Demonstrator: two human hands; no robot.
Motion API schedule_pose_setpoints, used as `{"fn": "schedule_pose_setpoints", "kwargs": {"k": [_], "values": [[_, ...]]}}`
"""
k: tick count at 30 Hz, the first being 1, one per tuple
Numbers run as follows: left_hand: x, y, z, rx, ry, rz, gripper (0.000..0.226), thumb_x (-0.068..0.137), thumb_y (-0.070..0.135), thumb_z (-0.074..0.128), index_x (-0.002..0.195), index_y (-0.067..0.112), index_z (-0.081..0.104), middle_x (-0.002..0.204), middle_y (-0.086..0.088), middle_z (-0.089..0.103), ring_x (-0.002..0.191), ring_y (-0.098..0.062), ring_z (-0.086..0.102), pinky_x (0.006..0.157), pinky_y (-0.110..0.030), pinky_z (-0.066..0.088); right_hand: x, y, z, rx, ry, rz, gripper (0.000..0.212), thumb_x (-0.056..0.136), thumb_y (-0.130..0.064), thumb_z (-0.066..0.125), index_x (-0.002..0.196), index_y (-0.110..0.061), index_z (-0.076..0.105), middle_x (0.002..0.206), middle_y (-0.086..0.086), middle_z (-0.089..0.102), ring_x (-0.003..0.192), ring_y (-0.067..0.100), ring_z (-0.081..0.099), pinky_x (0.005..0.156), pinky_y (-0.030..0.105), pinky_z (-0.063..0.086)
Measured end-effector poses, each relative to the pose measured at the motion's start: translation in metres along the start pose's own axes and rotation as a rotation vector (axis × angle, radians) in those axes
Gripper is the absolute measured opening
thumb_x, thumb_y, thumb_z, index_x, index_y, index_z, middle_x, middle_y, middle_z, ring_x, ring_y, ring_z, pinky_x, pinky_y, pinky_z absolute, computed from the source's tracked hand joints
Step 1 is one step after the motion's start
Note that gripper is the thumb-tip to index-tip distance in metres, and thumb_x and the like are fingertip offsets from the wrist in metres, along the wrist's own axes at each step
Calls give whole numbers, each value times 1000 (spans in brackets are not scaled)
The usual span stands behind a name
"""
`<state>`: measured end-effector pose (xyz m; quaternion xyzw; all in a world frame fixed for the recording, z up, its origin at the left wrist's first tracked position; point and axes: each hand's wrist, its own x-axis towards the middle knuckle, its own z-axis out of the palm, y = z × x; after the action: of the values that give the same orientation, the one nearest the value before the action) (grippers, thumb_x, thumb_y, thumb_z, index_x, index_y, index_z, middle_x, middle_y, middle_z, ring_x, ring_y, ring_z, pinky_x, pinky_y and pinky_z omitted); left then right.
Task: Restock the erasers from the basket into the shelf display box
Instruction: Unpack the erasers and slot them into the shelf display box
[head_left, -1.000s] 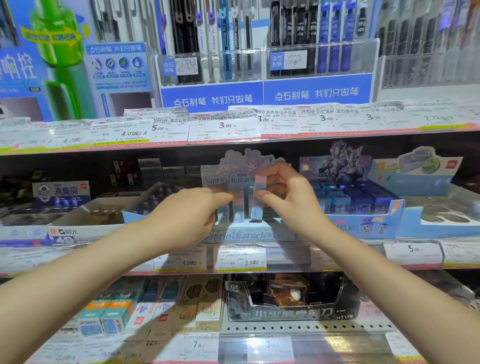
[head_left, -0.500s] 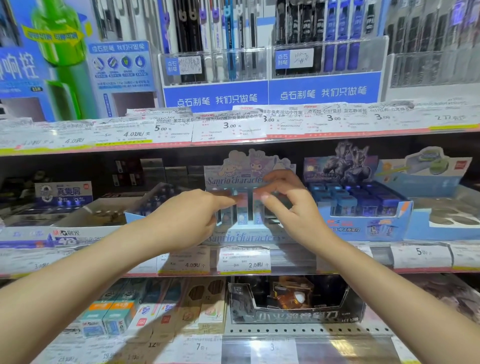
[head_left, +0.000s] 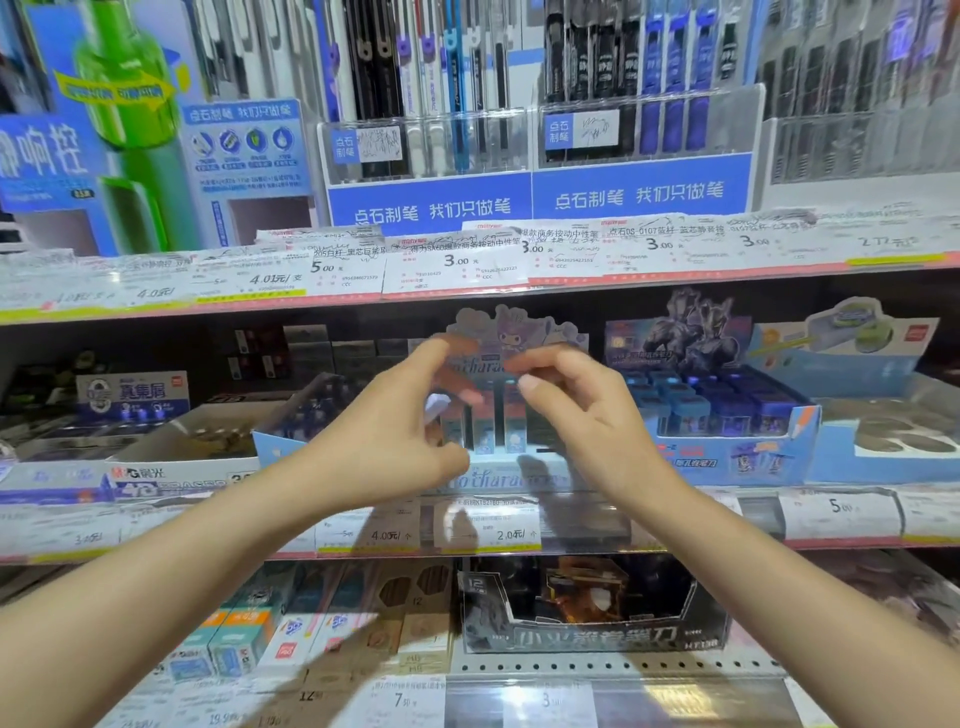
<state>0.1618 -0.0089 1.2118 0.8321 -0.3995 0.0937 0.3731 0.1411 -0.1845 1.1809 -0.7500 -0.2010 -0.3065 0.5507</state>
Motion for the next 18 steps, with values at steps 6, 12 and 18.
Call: {"fn": "schedule_pose_setpoints", "kwargs": {"k": [6, 12, 18], "values": [[-1, 8, 5, -458, -178, -199, 39, 57, -4, 51, 89, 18, 46, 61, -1, 38, 39, -7, 30, 38, -18, 25, -5, -29, 7, -35, -178, -77, 8, 76, -15, 72, 84, -18, 72, 94, 0, 57, 78, 3, 52, 72, 8, 39], [2, 12, 9, -752, -318, -255, 45, 59, 14, 60, 102, 4, 51, 65, 0, 58, 39, -7, 39, 40, -18, 33, 3, -31, -2, -13, -288, -41, 11, 76, -13, 71, 72, -22, 66, 83, 5, 61, 69, 10, 50, 66, 22, 43], [1, -6, -6, -1120, -546, -457, 44, 60, 33, 79, 88, 0, 71, 76, -10, 67, 63, -18, 63, 61, -25, 55, 9, -27, -27, 262, -347, 38, 20, 76, -9, 62, 70, -26, 69, 78, -9, 65, 79, 9, 56, 77, 20, 49]]}}
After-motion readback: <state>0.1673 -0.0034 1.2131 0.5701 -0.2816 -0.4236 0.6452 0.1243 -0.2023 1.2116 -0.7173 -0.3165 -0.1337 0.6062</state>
